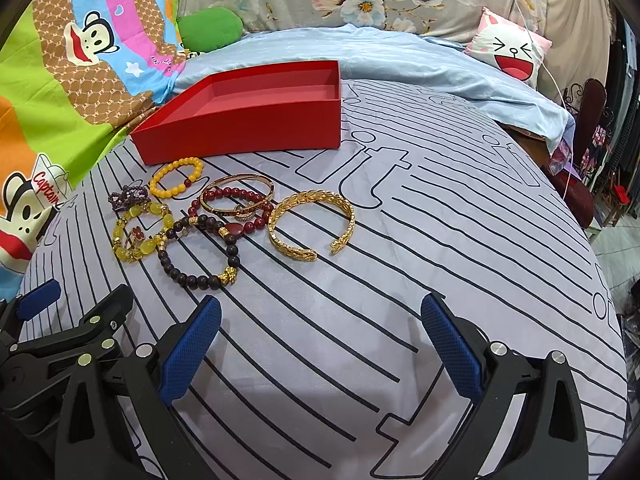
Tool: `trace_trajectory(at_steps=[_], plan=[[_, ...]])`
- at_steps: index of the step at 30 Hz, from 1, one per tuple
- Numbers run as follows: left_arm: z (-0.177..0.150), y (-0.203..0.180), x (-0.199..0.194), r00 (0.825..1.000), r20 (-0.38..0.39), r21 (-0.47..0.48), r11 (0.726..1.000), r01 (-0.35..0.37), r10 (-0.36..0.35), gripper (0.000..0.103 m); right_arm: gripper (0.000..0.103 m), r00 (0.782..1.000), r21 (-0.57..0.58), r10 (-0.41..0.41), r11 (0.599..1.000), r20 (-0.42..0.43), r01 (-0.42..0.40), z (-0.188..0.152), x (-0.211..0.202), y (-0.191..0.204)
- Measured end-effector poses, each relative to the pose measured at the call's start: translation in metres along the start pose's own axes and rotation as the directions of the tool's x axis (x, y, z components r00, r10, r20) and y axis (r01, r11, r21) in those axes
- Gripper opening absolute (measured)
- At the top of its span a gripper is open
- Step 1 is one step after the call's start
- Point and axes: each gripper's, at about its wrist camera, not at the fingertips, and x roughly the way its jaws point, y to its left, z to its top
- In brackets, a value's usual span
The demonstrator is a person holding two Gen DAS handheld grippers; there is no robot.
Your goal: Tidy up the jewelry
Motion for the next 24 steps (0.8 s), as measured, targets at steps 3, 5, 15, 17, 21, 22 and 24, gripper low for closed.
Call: trace_trajectory(at_steps=[3, 5, 15, 17, 21, 22, 24], plan=[[0.0006, 0.0007, -0.0006, 1.0, 0.002, -0.001, 1.0, -0.002, 0.002, 0.093, 0.097, 1.0, 0.0, 0.0, 1.0, 0.0, 0.0, -0.0001, -0.0001, 0.0001], [0.0005, 0.0008, -0.0007, 1.0, 0.002, 0.0, 1.0, -0.002, 0.002, 0.093, 0.097, 1.0, 0.0, -0.001, 1.0, 0.0, 0.001, -0.0001, -0.0002, 0.0], [0.0, 0.0002, -0.0009, 1.0, 0.004, 0.001, 1.0, -0.003, 0.003, 0.093, 0.097, 1.0, 0.0, -0.001, 1.0, 0.001, 0.001, 0.0, -0.0004, -0.0002], [-0.0001, 0.0002, -0.001, 1.0, 0.004, 0.001, 1.0, -0.003, 0.003, 0.093, 0.097, 1.0, 0.0, -0.001, 1.0, 0.001, 0.001, -0.0001, -0.0005, 0.0], [-0.0002, -0.0001, -0.001, 1.0, 0.004, 0.001, 1.0, -0.004, 0.004, 0.093, 0.097, 1.0, 0.0, -0.001, 1.0, 0.001, 0.001, 0.0, -0.0005, -0.0005], [-0.0002, 0.0002, -0.001, 1.0, 0.004, 0.0, 1.0, -0.002, 0.002, 0.093, 0.097, 1.0, 0.0, 0.0, 1.0, 0.001, 0.0, 0.0, -0.0005, -0.0005], [-0.0002, -0.0001, -0.0012, 1.0, 0.004, 0.001, 1.0, -0.003, 0.003, 0.093, 0.096, 1.0, 0.0, -0.001, 1.0, 0.001, 0.001, 0.0, -0.0005, -0.0005]])
